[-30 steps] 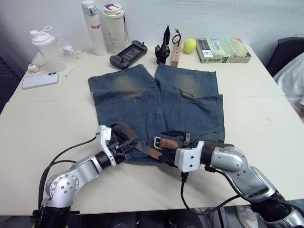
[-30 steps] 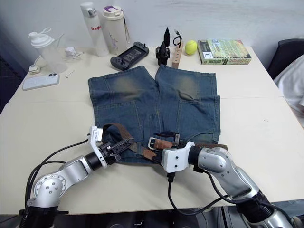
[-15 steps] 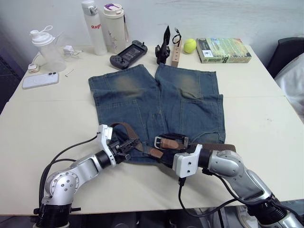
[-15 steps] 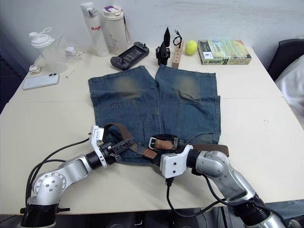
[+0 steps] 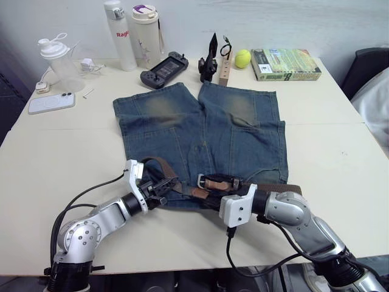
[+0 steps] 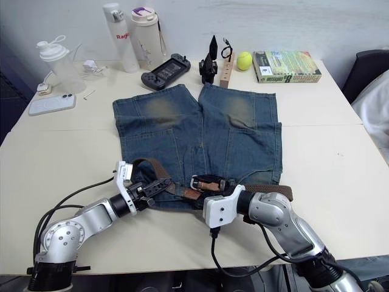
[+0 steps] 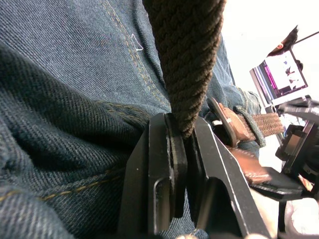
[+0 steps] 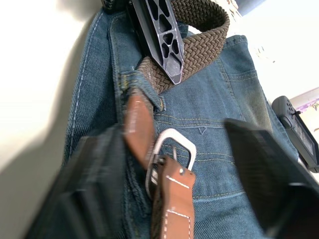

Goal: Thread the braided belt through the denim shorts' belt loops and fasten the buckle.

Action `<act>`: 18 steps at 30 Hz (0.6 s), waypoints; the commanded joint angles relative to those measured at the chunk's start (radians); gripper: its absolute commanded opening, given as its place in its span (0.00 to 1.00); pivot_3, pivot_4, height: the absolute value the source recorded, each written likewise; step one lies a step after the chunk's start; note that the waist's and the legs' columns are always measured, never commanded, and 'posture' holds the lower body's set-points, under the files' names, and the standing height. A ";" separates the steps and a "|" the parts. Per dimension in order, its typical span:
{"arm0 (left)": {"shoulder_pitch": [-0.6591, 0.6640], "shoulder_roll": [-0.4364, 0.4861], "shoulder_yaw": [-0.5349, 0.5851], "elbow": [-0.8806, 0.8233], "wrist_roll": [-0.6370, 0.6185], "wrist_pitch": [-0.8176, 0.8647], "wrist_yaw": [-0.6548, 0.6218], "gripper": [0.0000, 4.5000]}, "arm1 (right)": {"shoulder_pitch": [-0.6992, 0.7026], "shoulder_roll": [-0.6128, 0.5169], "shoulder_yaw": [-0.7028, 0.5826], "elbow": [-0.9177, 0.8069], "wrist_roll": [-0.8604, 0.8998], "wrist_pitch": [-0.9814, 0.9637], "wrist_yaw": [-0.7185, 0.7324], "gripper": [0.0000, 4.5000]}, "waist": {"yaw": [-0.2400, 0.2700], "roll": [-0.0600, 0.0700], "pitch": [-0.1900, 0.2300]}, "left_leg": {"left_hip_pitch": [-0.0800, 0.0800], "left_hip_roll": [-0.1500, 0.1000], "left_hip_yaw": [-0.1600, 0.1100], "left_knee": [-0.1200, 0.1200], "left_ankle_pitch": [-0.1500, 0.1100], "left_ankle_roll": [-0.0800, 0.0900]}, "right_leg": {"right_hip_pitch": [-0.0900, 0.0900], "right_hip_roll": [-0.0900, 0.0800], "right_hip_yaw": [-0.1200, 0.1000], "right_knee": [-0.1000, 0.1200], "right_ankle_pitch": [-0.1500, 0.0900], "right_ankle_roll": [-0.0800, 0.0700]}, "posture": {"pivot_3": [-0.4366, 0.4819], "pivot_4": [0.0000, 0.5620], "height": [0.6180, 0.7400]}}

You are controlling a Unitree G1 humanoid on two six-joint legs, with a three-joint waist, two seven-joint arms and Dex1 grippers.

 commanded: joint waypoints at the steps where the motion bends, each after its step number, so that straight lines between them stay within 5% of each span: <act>1: 0.013 -0.009 0.000 -0.028 0.008 0.010 -0.019 0.00 | -0.006 0.002 -0.009 -0.036 0.021 -0.027 0.009 0.34 | 0.000 0.000 0.000 | 0.000 0.000 0.000 0.000 0.000 0.000 | 0.000 0.000 0.000 0.000 0.000 0.000 | 0.48 0.27 0.84; 3: 0.015 -0.011 0.002 -0.030 0.010 0.012 -0.023 0.00 | -0.004 0.001 -0.008 -0.038 0.020 -0.031 0.014 0.10 | 0.000 0.000 0.000 | 0.000 0.000 0.000 0.000 0.000 0.000 | 0.000 0.000 0.000 0.000 0.000 0.000 | 0.48 0.27 0.84; 5: 0.018 -0.012 0.004 -0.031 0.012 0.014 -0.026 0.00 | -0.001 0.000 -0.005 -0.040 0.018 -0.031 0.020 0.02 | 0.000 0.000 0.000 | 0.000 0.000 0.000 0.000 0.000 0.000 | 0.000 0.000 0.000 0.000 0.000 0.000 | 0.48 0.27 0.84; 13: 0.038 -0.012 0.024 -0.046 0.002 0.004 -0.056 0.00 | 0.018 0.005 0.002 -0.062 0.052 0.015 0.063 0.02 | -0.001 0.000 0.000 | 0.000 0.000 0.000 0.000 0.000 0.000 | 0.000 0.000 0.000 0.000 0.000 0.000 | 0.48 0.27 0.84; 14: 0.041 -0.009 0.030 -0.050 -0.009 0.005 -0.069 0.19 | 0.020 0.004 0.001 -0.066 0.061 0.027 0.072 0.00 | -0.001 0.000 0.000 | 0.000 0.000 0.000 0.000 0.000 0.000 | 0.000 0.000 0.000 0.000 0.000 0.000 | 0.48 0.27 0.84; 15: 0.044 -0.007 0.035 -0.053 -0.016 0.006 -0.078 0.21 | 0.021 0.003 0.001 -0.070 0.067 0.035 0.078 0.00 | -0.001 0.000 0.000 | 0.000 0.000 0.000 0.000 0.000 0.000 | 0.000 0.000 0.000 0.000 0.000 0.000 | 0.48 0.27 0.84; 18: 0.070 0.069 0.069 -0.116 -0.009 0.001 -0.151 0.47 | 0.024 0.000 -0.004 -0.084 0.081 0.057 0.092 0.00 | -0.003 0.000 0.000 | 0.000 0.000 0.000 0.000 0.000 0.000 | 0.000 0.000 0.000 0.000 0.000 0.000 | 0.48 0.27 0.84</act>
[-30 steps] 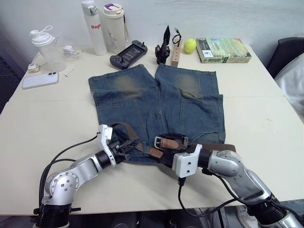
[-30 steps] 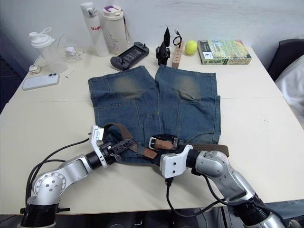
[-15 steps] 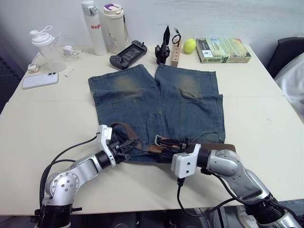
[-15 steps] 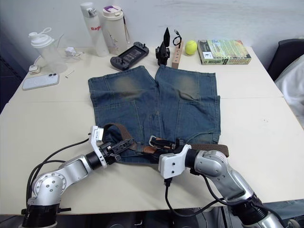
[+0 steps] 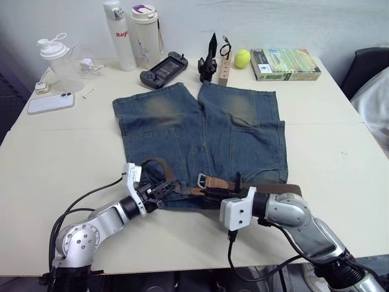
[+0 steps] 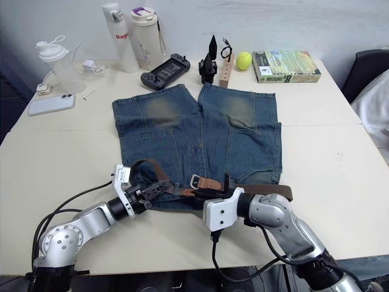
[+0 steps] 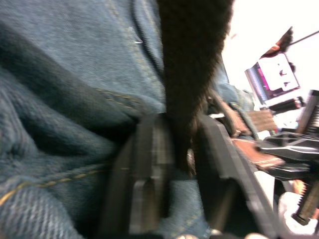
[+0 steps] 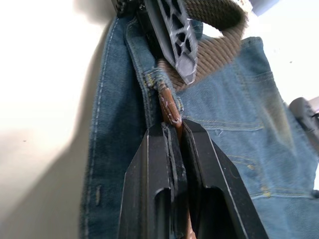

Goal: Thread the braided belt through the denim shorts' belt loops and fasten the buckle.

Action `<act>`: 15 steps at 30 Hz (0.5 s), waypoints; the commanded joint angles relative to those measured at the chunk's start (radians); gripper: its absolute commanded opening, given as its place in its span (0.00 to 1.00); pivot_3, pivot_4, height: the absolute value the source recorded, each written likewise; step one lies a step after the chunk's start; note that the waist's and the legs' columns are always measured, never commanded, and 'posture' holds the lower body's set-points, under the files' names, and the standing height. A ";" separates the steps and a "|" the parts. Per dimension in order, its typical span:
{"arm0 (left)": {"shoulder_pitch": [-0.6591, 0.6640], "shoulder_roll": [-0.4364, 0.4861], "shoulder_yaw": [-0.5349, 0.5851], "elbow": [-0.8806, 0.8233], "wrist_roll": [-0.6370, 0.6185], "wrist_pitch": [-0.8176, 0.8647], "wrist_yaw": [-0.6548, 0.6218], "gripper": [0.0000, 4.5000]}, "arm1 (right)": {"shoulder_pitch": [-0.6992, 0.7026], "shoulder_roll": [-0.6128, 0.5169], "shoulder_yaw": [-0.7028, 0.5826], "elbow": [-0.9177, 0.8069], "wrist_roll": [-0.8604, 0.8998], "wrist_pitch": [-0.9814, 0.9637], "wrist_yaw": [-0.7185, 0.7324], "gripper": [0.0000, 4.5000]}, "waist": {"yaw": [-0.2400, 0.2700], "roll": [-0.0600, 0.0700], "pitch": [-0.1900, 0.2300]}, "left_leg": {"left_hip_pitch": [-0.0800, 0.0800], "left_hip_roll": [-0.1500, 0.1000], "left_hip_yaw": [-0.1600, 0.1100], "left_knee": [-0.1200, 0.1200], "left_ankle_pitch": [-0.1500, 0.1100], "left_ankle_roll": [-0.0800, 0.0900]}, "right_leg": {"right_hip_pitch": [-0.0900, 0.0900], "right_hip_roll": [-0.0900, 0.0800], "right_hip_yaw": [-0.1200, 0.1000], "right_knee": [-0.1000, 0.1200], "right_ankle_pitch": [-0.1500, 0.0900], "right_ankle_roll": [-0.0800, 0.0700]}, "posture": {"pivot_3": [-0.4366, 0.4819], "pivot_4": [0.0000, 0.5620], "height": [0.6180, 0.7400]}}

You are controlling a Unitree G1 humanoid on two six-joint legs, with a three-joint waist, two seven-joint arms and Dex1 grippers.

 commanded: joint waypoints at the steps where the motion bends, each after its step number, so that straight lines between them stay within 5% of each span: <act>1: 0.031 0.085 0.057 -0.101 -0.011 -0.003 -0.090 0.56 | 0.004 -0.002 -0.007 -0.061 0.037 0.013 0.020 0.00 | -0.002 0.000 0.000 | 0.000 0.000 0.000 0.000 0.000 0.000 | 0.000 0.000 0.000 0.000 0.000 0.000 | 0.48 0.27 0.84; 2: 0.054 0.134 0.080 -0.130 -0.015 -0.003 -0.140 0.64 | 0.005 -0.001 -0.010 -0.064 0.042 0.020 0.021 0.00 | -0.002 0.000 0.000 | 0.000 0.001 0.000 0.000 0.000 0.000 | 0.000 0.000 0.000 0.000 0.000 0.000 | 0.48 0.27 0.84; 8: 0.178 0.394 0.282 -0.159 -0.089 0.009 -0.482 0.64 | -0.002 -0.001 -0.022 -0.060 0.048 0.022 0.016 0.00 | -0.019 0.002 0.001 | 0.000 0.003 0.000 -0.001 -0.001 -0.003 | -0.001 0.001 0.000 0.000 -0.002 -0.004 | 0.48 0.27 0.84; 15: 0.005 0.486 0.343 0.026 -0.171 0.035 -0.612 0.64 | -0.004 -0.009 -0.028 -0.037 0.035 -0.016 0.002 0.00 | -0.023 0.004 0.003 | 0.000 0.002 -0.002 -0.001 -0.001 -0.004 | -0.001 0.000 -0.002 0.002 -0.003 -0.005 | 0.48 0.27 0.84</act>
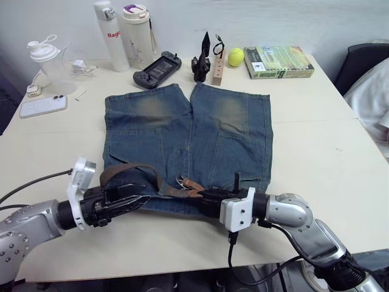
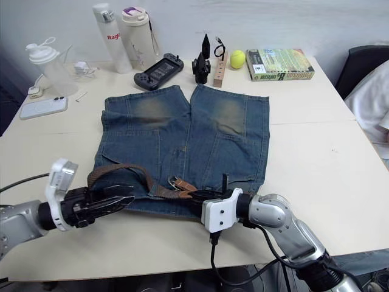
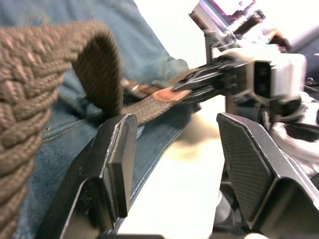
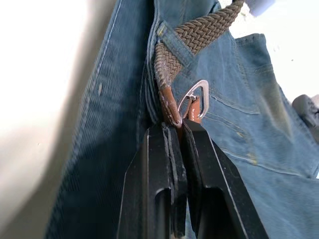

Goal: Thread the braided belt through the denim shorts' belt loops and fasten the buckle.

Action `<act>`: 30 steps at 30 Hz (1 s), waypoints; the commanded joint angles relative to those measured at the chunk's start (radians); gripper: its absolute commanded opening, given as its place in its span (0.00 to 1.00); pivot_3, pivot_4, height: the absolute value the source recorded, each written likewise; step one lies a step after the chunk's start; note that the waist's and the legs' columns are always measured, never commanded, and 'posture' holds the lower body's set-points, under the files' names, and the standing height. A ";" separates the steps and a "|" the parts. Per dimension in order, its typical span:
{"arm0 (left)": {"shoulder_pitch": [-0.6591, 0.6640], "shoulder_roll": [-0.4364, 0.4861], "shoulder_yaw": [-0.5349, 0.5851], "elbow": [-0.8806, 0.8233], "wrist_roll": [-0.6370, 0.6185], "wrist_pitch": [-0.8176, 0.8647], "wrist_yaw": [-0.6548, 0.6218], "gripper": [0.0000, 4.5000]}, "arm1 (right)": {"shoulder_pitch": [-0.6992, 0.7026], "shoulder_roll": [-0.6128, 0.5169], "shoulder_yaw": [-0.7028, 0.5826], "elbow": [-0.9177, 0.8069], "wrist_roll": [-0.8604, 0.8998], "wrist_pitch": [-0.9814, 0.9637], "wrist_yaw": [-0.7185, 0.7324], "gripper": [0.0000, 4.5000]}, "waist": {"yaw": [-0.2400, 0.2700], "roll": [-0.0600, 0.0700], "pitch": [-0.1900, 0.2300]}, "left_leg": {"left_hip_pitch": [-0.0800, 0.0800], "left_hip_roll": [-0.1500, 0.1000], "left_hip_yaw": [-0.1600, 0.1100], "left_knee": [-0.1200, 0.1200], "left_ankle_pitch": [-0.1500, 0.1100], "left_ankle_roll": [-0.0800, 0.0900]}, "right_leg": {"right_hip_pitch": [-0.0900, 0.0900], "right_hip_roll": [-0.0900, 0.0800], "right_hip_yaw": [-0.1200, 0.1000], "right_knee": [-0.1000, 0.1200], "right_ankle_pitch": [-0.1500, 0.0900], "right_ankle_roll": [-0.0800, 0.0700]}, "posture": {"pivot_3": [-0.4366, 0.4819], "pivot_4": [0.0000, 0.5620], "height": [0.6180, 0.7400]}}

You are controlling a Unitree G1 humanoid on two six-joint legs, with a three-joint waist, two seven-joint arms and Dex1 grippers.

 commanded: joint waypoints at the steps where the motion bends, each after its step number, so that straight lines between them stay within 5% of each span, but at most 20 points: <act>1: -0.062 0.024 0.038 0.035 -0.045 0.015 -0.039 0.64 | 0.002 -0.013 -0.028 0.004 -0.009 -0.020 -0.015 0.00 | -0.004 0.000 0.000 | 0.000 0.000 0.000 0.000 0.000 0.000 | 0.000 0.000 0.000 0.000 0.000 0.000 | 0.48 0.27 0.84; 3: -0.058 0.017 0.003 0.024 -0.001 0.011 -0.041 0.64 | 0.001 -0.013 -0.029 0.004 -0.011 -0.020 -0.019 0.00 | -0.007 0.000 0.000 | 0.000 0.000 0.000 0.000 0.000 0.000 | 0.000 0.000 0.000 0.001 0.000 0.000 | 0.48 0.27 0.84; 6: -0.008 0.003 -0.029 -0.004 0.042 0.002 -0.067 0.48 | 0.003 -0.010 -0.033 0.000 -0.013 -0.011 -0.027 0.00 | -0.011 0.001 0.000 | 0.000 0.000 0.001 -0.001 0.000 0.000 | 0.000 0.001 0.001 0.002 0.000 0.000 | 0.48 0.27 0.84; 11: 0.072 -0.071 -0.067 -0.018 0.092 -0.018 -0.022 0.04 | 0.005 -0.003 -0.036 -0.005 -0.013 0.001 -0.040 0.00 | -0.002 0.001 0.000 | 0.000 0.000 0.001 0.000 0.001 0.001 | 0.000 0.000 0.001 0.001 0.000 0.000 | 0.48 0.27 0.84; 18: 0.110 -0.170 -0.066 -0.060 0.092 -0.043 0.046 0.04 | -0.006 -0.001 -0.031 0.003 -0.012 0.001 -0.042 0.00 | -0.001 0.001 0.000 | 0.001 0.000 0.000 0.000 0.000 0.000 | 0.001 -0.001 0.001 0.001 0.000 0.000 | 0.48 0.27 0.84; 25: -0.068 -0.047 0.147 0.003 -0.302 0.009 0.142 0.04 | -0.024 -0.004 -0.023 0.029 -0.007 -0.023 -0.032 0.00 | -0.002 0.000 0.000 | 0.001 0.000 -0.003 0.001 0.001 0.000 | 0.001 -0.001 -0.001 0.002 0.000 0.000 | 0.48 0.27 0.84; 27: -0.162 0.024 0.156 0.127 -0.227 0.002 0.121 0.04 | -0.030 -0.002 -0.021 0.034 -0.005 -0.028 -0.032 0.00 | -0.001 0.000 0.000 | 0.001 0.000 -0.003 0.001 0.001 0.000 | 0.001 -0.001 -0.001 0.003 0.000 0.000 | 0.48 0.27 0.84; 30: -0.253 0.112 0.000 0.323 0.097 -0.132 0.011 0.04 | -0.039 0.002 -0.019 0.038 -0.005 -0.034 -0.032 0.00 | -0.005 0.004 0.001 | 0.002 -0.002 -0.002 0.001 0.002 0.000 | 0.002 0.000 -0.001 0.005 -0.001 -0.001 | 0.48 0.27 0.84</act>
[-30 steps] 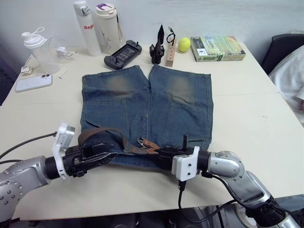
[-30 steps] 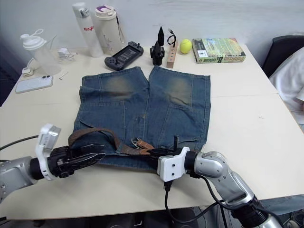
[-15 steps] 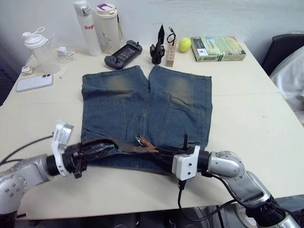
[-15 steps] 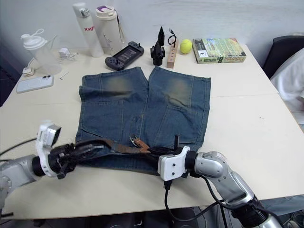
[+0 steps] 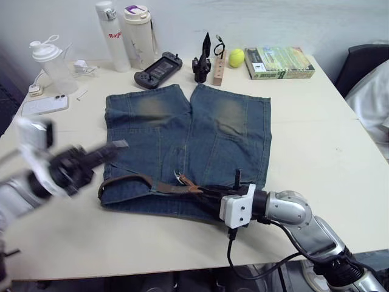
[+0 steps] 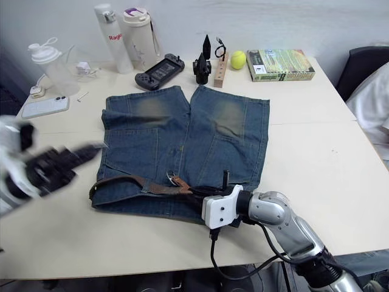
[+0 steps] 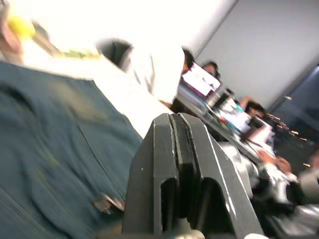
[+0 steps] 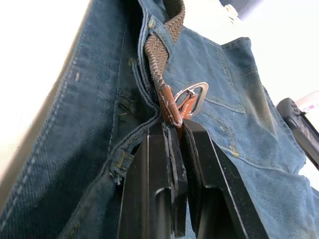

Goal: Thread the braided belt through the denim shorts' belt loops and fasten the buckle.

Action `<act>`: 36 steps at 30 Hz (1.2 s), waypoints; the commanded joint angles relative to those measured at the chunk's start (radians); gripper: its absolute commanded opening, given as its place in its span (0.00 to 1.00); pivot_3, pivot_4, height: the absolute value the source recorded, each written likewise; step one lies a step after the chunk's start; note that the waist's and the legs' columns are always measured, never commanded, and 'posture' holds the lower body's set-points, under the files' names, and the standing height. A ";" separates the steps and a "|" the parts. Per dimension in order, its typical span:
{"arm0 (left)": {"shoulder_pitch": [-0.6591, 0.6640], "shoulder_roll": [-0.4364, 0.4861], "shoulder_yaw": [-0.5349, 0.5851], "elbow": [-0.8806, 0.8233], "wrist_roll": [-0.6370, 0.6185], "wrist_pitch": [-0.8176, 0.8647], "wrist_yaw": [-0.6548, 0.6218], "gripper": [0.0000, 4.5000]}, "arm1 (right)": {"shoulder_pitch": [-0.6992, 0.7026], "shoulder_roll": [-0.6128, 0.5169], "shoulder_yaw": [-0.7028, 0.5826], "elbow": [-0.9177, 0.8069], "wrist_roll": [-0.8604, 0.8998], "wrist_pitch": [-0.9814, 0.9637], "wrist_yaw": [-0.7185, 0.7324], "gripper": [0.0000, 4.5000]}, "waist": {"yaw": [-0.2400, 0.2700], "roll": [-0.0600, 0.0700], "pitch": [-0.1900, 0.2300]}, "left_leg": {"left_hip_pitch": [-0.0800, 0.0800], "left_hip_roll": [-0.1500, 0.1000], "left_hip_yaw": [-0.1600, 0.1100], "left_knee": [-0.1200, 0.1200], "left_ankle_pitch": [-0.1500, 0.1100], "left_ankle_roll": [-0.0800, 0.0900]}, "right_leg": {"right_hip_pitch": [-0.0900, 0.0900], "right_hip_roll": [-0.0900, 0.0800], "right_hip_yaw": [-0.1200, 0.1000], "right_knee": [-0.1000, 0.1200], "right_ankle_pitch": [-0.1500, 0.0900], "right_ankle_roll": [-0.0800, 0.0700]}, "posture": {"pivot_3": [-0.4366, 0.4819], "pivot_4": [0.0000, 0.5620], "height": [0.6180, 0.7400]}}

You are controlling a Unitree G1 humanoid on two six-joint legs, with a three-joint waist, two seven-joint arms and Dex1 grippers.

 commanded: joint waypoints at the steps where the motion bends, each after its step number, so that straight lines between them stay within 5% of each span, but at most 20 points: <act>1: -0.091 0.085 -0.213 0.250 0.402 -0.189 -0.142 0.02 | -0.015 0.003 -0.020 -0.003 0.005 -0.011 -0.004 0.00 | 0.000 0.000 0.000 | 0.000 0.000 0.001 0.000 0.000 0.000 | -0.001 0.003 -0.001 0.000 0.000 0.000 | 0.48 0.27 0.84; 5: -0.197 0.070 -0.493 0.460 0.758 -0.426 -0.313 0.02 | -0.020 -0.001 -0.032 -0.038 0.024 0.016 0.006 0.00 | 0.002 0.000 0.000 | 0.003 -0.001 0.009 -0.003 0.001 0.001 | -0.002 0.007 -0.002 0.001 0.000 0.001 | 0.48 0.27 0.84; 11: -0.368 -0.003 -0.648 0.741 1.001 -0.610 -0.483 0.02 | -0.004 -0.026 -0.066 -0.113 0.050 0.062 0.027 0.00 | 0.003 -0.006 -0.001 | -0.008 0.002 0.010 0.001 0.001 0.002 | -0.012 0.009 -0.001 0.005 0.000 0.001 | 0.48 0.27 0.84; 17: -0.321 0.041 -0.760 0.812 1.195 -0.854 -0.700 0.02 | 0.013 -0.049 -0.099 -0.160 0.061 0.101 0.030 0.00 | -0.003 -0.007 -0.001 | -0.006 0.003 0.019 -0.001 0.001 0.002 | -0.017 0.009 0.003 0.009 0.000 0.001 | 0.48 0.27 0.84; 23: -0.299 0.026 -0.812 0.919 1.367 -1.103 -0.646 0.02 | -0.006 -0.084 -0.178 -0.168 0.129 0.121 0.047 0.00 | -0.003 -0.005 -0.004 | -0.002 0.003 0.022 0.000 0.000 0.005 | -0.016 0.003 0.007 0.012 0.000 0.001 | 0.48 0.27 0.84; 28: -0.308 0.007 -0.826 1.008 1.436 -1.228 -0.583 0.02 | -0.037 -0.183 -0.312 -0.132 0.254 0.148 0.119 0.00 | -0.003 0.009 -0.013 | 0.012 0.003 0.030 -0.004 -0.003 0.007 | -0.009 -0.001 0.006 0.010 0.000 0.001 | 0.48 0.27 0.84; 32: -0.310 -0.020 -0.810 1.030 1.436 -1.260 -0.570 0.02 | -0.089 -0.216 -0.354 -0.101 0.301 0.175 0.141 0.00 | -0.003 0.014 -0.021 | 0.029 0.003 0.035 -0.013 -0.007 0.009 | 0.002 -0.003 0.007 0.007 0.000 0.000 | 0.48 0.27 0.84; 36: -0.321 -0.046 -0.779 1.034 1.414 -1.272 -0.548 0.02 | -0.105 -0.197 -0.314 -0.123 0.298 0.182 0.137 0.00 | -0.001 0.019 -0.025 | 0.029 0.005 0.035 -0.014 -0.006 0.005 | 0.000 -0.002 0.007 0.009 -0.002 -0.002 | 0.48 0.27 0.84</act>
